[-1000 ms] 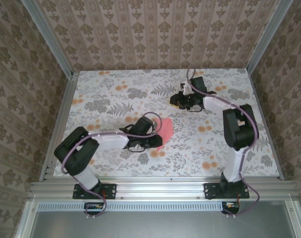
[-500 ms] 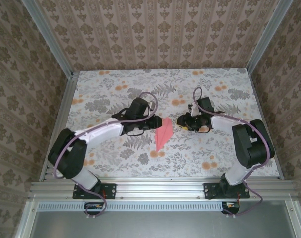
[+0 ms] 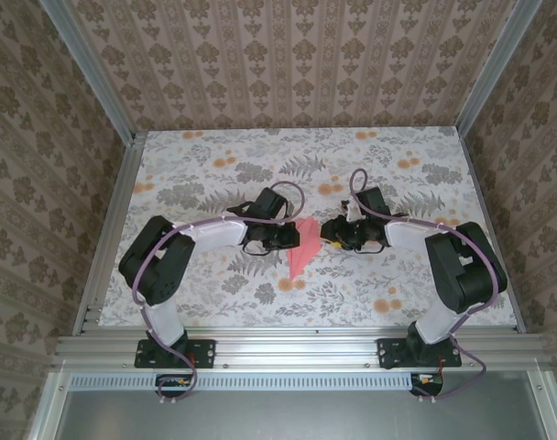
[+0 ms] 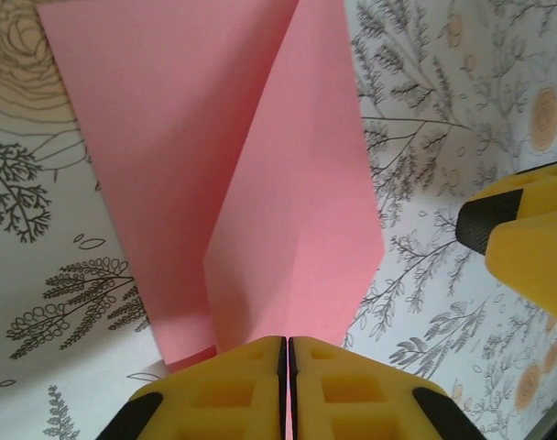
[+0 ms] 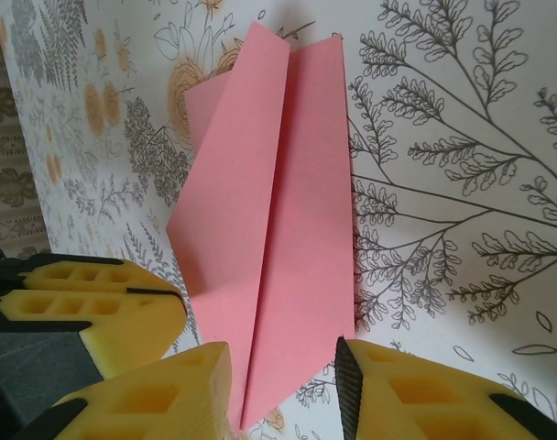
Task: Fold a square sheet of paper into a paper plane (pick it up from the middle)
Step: Fourth fold the wing at the center of the table.
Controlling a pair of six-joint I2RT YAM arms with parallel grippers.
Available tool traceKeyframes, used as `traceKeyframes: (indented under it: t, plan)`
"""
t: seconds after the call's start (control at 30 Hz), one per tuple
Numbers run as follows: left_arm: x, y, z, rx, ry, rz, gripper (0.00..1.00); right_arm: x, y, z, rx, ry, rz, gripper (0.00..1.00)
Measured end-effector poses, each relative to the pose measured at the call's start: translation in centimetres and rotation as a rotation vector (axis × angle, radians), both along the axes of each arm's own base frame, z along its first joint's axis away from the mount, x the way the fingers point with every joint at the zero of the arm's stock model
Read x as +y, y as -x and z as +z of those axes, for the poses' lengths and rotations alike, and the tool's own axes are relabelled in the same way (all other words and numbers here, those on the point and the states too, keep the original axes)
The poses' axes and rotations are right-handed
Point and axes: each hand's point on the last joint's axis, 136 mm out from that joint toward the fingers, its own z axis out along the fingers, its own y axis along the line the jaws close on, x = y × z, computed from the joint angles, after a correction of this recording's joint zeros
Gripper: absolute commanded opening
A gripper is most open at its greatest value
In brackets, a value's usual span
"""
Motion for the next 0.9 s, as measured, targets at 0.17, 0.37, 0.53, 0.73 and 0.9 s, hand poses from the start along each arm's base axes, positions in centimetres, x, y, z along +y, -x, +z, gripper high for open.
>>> traceKeyframes:
  t: [0.17, 0.37, 0.53, 0.73, 0.9]
  plan:
    - [0.4, 0.2, -0.9, 0.016, -0.027, -0.003, 0.10, 0.5, 0.3, -1.0, 0.029, 0.004, 0.007, 0.39]
    - [0.8, 0.6, -2.4, 0.039, -0.068, -0.006, 0.10, 0.9, 0.8, -2.3, 0.064, 0.011, 0.015, 0.39]
    - [0.8, 0.8, -2.9, 0.044, -0.093, -0.016, 0.09, 1.0, 0.9, -2.6, 0.071, 0.013, 0.018, 0.40]
    - [0.7, 0.9, -2.9, 0.037, -0.098, -0.022, 0.08, 1.2, 0.9, -2.6, 0.075, 0.009, 0.015, 0.40]
    - [0.6, 0.9, -2.9, 0.037, -0.098, -0.022, 0.08, 1.7, 0.5, -2.6, 0.065, -0.010, 0.010, 0.40]
